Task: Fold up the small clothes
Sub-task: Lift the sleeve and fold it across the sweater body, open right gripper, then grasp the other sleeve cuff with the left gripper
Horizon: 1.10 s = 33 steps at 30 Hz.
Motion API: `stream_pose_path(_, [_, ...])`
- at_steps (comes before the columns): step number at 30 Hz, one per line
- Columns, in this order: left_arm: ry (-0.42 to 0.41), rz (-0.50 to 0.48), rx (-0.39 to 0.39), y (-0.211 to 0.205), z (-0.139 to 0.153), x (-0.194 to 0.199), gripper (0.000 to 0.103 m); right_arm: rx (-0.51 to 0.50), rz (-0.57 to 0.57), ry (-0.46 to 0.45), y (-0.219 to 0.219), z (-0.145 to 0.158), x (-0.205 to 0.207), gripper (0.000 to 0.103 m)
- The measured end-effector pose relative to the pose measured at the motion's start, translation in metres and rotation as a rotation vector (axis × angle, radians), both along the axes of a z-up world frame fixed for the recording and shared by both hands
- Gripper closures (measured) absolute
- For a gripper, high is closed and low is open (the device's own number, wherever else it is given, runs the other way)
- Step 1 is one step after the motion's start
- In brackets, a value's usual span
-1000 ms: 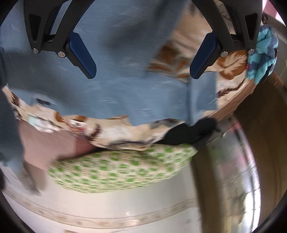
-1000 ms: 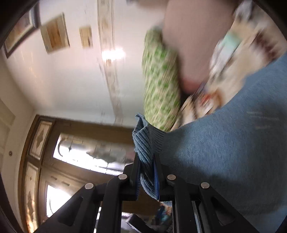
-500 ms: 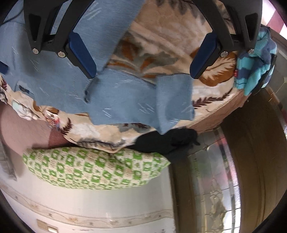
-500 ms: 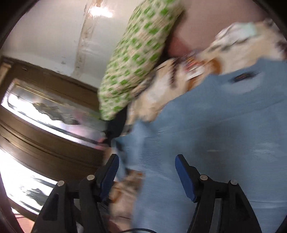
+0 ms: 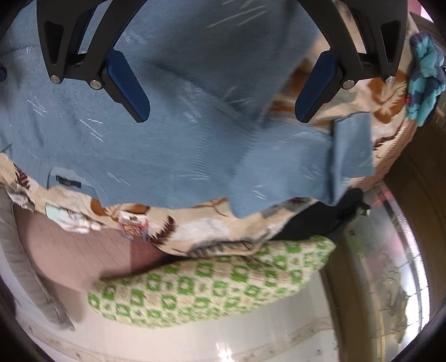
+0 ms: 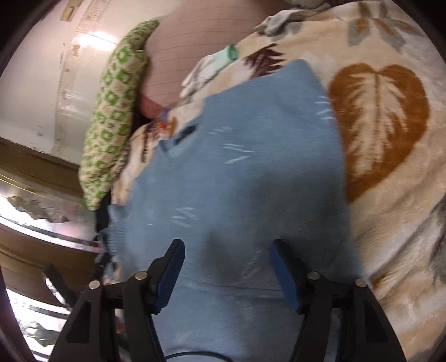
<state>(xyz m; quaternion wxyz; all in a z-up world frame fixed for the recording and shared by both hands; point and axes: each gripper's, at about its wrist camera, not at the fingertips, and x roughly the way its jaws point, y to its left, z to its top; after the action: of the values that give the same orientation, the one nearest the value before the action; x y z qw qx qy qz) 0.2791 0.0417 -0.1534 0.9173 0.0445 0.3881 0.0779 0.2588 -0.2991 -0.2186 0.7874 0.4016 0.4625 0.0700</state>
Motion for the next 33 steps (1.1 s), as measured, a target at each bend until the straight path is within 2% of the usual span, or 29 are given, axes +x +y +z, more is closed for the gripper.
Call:
stream_pose_path(1, [0.022, -0.008, 0.0, -0.004, -0.007, 0.006, 0.0, -0.01, 0.002, -0.011, -0.003, -0.001, -0.002, 0.048])
stream_pose_path(2, [0.051, -0.014, 0.005, -0.007, -0.014, 0.011, 0.0, -0.056, 0.005, -0.008, -0.005, -0.002, -0.001, 0.058])
stream_pose_path(3, [0.082, -0.013, 0.014, -0.008, -0.02, 0.017, 0.0, -0.099, 0.006, 0.002, -0.007, -0.001, -0.001, 0.065])
stream_pose_path(5, [0.182, -0.001, 0.041, -0.011, -0.038, 0.026, 0.0, -0.179, -0.001, 0.022, -0.015, 0.001, -0.001, 0.081])
stream_pose_path(6, [0.197, -0.001, 0.033, -0.011, -0.042, 0.027, 0.0, -0.196, -0.016, 0.041, -0.022, -0.002, 0.0, 0.087])
stream_pose_path(7, [0.185, 0.002, 0.018, -0.009, -0.04, 0.027, 0.0, -0.192, -0.026, 0.064, -0.028, -0.006, 0.0, 0.1])
stream_pose_path(8, [0.193, 0.001, 0.012, -0.008, -0.038, 0.027, 0.0, -0.18, -0.033, 0.08, -0.033, -0.009, 0.001, 0.103])
stream_pose_path(10, [0.202, -0.008, 0.02, -0.007, -0.037, 0.028, 0.0, -0.153, -0.052, 0.085, -0.041, -0.012, 0.002, 0.103])
stream_pose_path(13, [0.197, 0.004, 0.023, -0.003, -0.034, 0.024, 0.0, -0.26, -0.06, 0.053, -0.035, 0.001, 0.003, 0.102])
stream_pose_path(15, [0.165, 0.011, 0.042, -0.001, -0.026, 0.02, 0.0, -0.345, -0.059, -0.013, -0.023, 0.018, 0.002, 0.097])
stream_pose_path(17, [0.117, 0.023, 0.055, 0.007, -0.013, 0.012, 0.0, -0.345, -0.013, -0.087, -0.006, 0.032, 0.01, 0.095])
stream_pose_path(19, [0.1, 0.043, 0.051, 0.021, -0.005, 0.006, 0.0, -0.323, 0.057, -0.081, 0.007, 0.029, 0.02, 0.095])
stream_pose_path(21, [0.097, 0.07, 0.004, 0.043, 0.002, 0.0, 0.0, -0.302, 0.123, 0.021, 0.018, 0.006, 0.033, 0.094])
stream_pose_path(24, [0.085, 0.15, -0.058, 0.08, 0.011, -0.009, 0.0, -0.283, 0.108, 0.01, 0.013, 0.012, 0.028, 0.094])
stream_pose_path(27, [0.063, 0.246, -0.073, 0.121, 0.018, -0.015, 0.0, -0.277, 0.136, -0.073, 0.018, 0.032, 0.017, 0.094])
stream_pose_path(30, [0.059, 0.353, -0.093, 0.167, 0.019, -0.023, 0.0, -0.265, 0.191, -0.161, 0.034, 0.047, 0.007, 0.094])
stream_pose_path(33, [0.048, 0.443, -0.114, 0.205, 0.018, -0.034, 0.0, -0.259, 0.28, -0.208, 0.062, 0.053, 0.005, 0.094])
